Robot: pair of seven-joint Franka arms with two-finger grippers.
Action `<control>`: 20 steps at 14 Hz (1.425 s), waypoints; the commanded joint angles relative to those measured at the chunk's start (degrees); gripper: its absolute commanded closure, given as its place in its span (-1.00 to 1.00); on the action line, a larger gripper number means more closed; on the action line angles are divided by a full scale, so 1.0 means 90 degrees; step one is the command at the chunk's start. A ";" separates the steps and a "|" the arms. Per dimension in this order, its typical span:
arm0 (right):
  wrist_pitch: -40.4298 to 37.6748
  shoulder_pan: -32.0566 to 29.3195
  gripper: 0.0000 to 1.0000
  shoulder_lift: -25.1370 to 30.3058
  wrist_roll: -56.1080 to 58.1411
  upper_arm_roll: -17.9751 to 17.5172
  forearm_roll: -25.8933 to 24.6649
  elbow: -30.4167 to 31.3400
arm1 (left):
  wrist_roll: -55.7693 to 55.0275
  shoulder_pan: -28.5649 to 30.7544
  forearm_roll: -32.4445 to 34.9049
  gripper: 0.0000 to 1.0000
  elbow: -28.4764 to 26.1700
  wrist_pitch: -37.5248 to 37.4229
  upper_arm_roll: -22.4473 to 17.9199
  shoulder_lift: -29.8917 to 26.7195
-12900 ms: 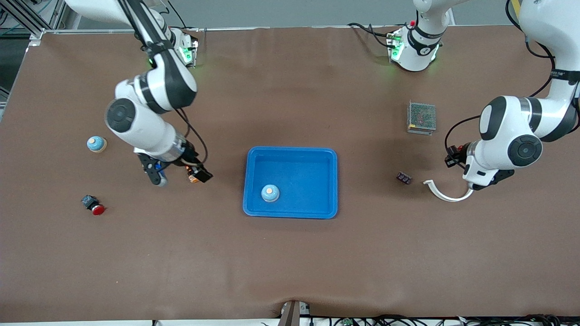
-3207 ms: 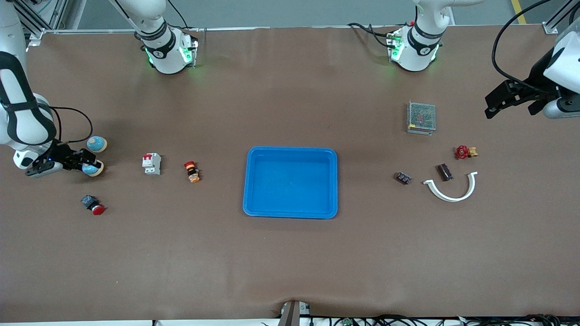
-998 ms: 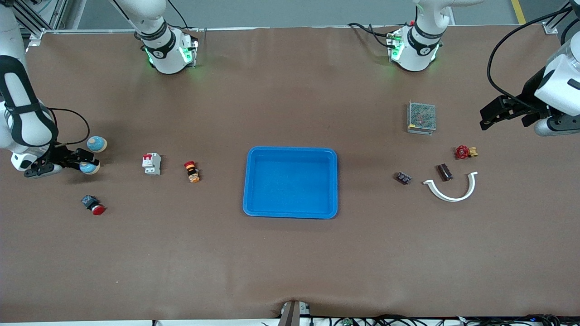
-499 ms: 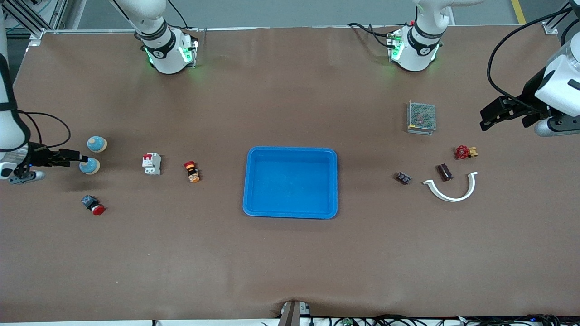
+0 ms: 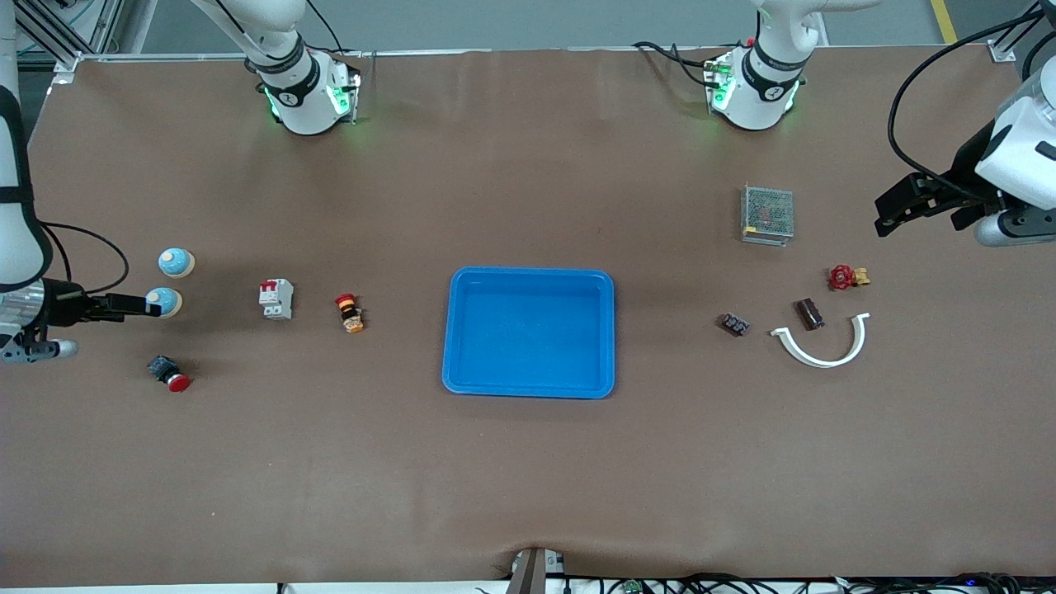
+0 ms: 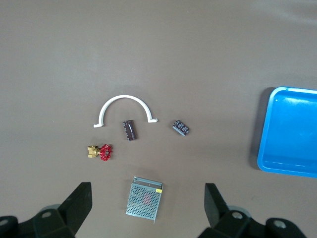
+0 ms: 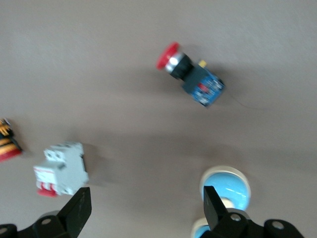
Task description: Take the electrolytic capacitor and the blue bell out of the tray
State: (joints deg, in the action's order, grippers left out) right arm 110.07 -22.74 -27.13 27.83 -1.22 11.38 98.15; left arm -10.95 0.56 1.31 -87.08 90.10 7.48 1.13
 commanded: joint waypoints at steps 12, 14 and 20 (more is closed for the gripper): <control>0.0388 0.1832 -1.00 0.0338 -0.2945 0.0009 -0.0131 -0.0134 | 0.0015 -0.0013 -0.0067 -1.00 0.0192 -0.0226 -0.0020 -0.0194; 0.0388 0.1989 -1.00 0.0416 -0.3004 0.0009 -0.0403 -0.0172 | 0.0074 -0.0003 -0.0067 -1.00 0.0203 -0.0255 -0.0030 -0.0194; -0.0147 0.2322 -1.00 0.0982 -0.3053 -0.0011 -0.1225 -0.0473 | 0.0025 -0.0003 -0.0087 -1.00 0.0164 -0.0509 -0.0010 -0.0253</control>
State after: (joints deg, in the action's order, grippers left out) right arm 112.17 -2.00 -20.48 1.07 -1.63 1.79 95.52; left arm -10.95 0.55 1.31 -85.67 86.88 7.45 -0.17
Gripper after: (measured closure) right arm 0.000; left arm 0.000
